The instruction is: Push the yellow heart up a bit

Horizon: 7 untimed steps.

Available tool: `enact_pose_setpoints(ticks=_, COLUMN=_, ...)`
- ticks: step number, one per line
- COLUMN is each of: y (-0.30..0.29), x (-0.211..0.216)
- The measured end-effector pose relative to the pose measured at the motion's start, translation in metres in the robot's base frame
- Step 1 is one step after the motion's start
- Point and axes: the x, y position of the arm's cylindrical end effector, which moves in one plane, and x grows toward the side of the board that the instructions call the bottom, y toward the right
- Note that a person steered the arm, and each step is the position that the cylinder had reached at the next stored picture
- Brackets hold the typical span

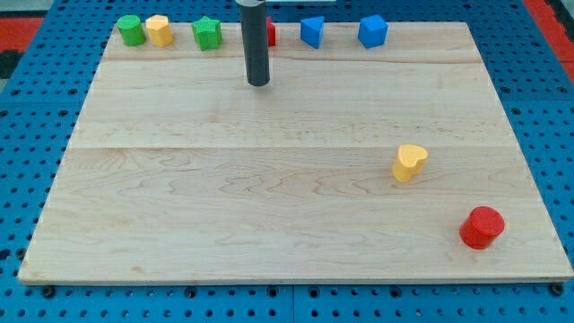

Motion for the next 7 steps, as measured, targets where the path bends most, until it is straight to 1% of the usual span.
enact_pose_setpoints(ticks=1, y=0.025, x=0.004)
enact_pose_setpoints(ticks=2, y=0.126, x=0.026)
enact_pose_setpoints(ticks=4, y=0.278, x=0.09)
enact_pose_setpoints(ticks=5, y=0.311, x=0.148)
enact_pose_setpoints(ticks=6, y=0.263, x=0.182)
enact_pose_setpoints(ticks=7, y=0.185, x=0.177)
